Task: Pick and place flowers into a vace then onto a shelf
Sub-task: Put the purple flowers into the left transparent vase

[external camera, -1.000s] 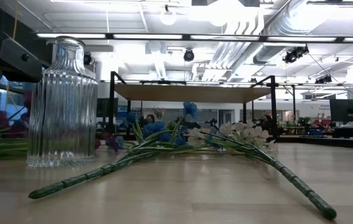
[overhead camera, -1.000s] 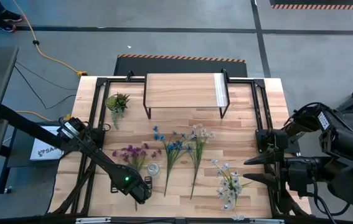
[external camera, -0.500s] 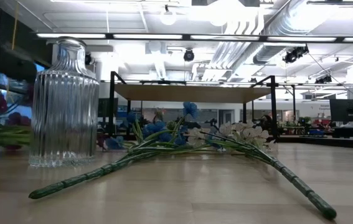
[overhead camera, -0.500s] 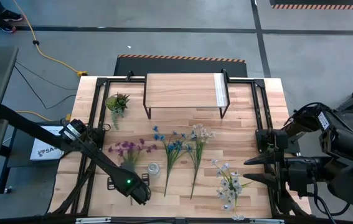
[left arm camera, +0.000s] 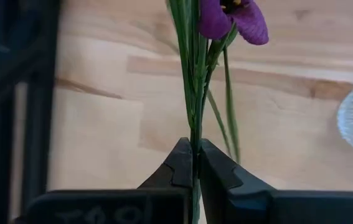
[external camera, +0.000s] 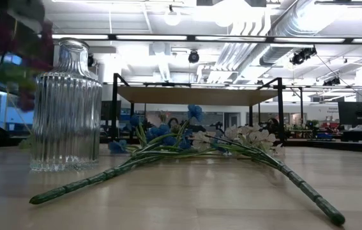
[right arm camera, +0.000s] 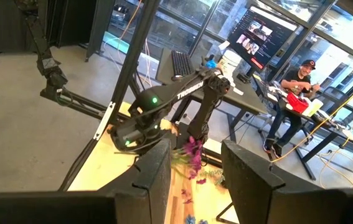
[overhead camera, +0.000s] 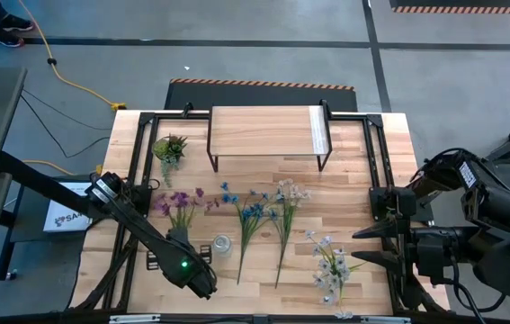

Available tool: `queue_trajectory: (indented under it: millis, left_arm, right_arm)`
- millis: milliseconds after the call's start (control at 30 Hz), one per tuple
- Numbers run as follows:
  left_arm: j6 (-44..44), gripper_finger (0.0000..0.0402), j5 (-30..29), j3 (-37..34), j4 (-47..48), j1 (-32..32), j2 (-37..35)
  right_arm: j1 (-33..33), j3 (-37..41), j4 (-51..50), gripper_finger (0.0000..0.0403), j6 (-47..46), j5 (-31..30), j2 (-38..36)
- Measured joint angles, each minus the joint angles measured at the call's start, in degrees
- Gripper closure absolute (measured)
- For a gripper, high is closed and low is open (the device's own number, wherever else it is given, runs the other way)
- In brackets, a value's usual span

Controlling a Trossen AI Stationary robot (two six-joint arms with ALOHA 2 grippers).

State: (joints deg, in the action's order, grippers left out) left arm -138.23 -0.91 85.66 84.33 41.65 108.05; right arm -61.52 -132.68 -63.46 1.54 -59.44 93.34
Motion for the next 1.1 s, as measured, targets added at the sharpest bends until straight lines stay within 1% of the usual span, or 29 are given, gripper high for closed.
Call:
queue_trajectory:
  millis: [100,133,233,333,600,700,800,933,1100]
  left_arm:
    - [0.06,0.0359,-1.98,4.91,6.04,0.00,-0.02]
    - [0.13,0.0359,-3.13,6.16,6.02,0.00,-0.19]
    - [0.20,0.0359,-10.35,7.92,5.73,0.52,-1.69]
    - [0.20,0.0359,-15.09,9.11,5.78,0.78,-3.14]
    - [0.44,0.0359,-19.50,9.25,5.74,1.21,-3.74]
    - [0.55,0.0359,-22.06,10.52,5.71,1.97,-3.74]
    - [1.17,0.0359,-27.85,12.89,5.73,2.41,-3.74]
    - [3.96,0.0359,-37.42,16.04,5.97,3.10,-5.27]
    - [12.75,0.0359,-43.63,19.38,5.79,2.78,-6.85]
  right_arm:
    - [0.00,0.00,0.00,0.0269,0.00,0.00,0.00]
    - [0.00,0.00,0.00,0.0269,0.00,0.02,0.00]
    - [0.00,0.00,-0.02,0.0269,0.00,0.02,0.00]
    - [0.00,0.00,0.00,0.0269,0.00,0.02,0.00]
    - [0.00,0.00,0.00,0.0269,0.00,-0.01,0.00]
    - [0.00,0.00,-0.01,0.0269,0.00,-0.35,0.00]
    - [0.00,0.00,0.00,0.0269,0.00,-0.50,0.00]
    - [0.00,0.00,0.00,0.0269,0.00,-0.59,0.00]
    - [0.00,0.00,0.22,0.0269,0.00,-0.63,0.00]
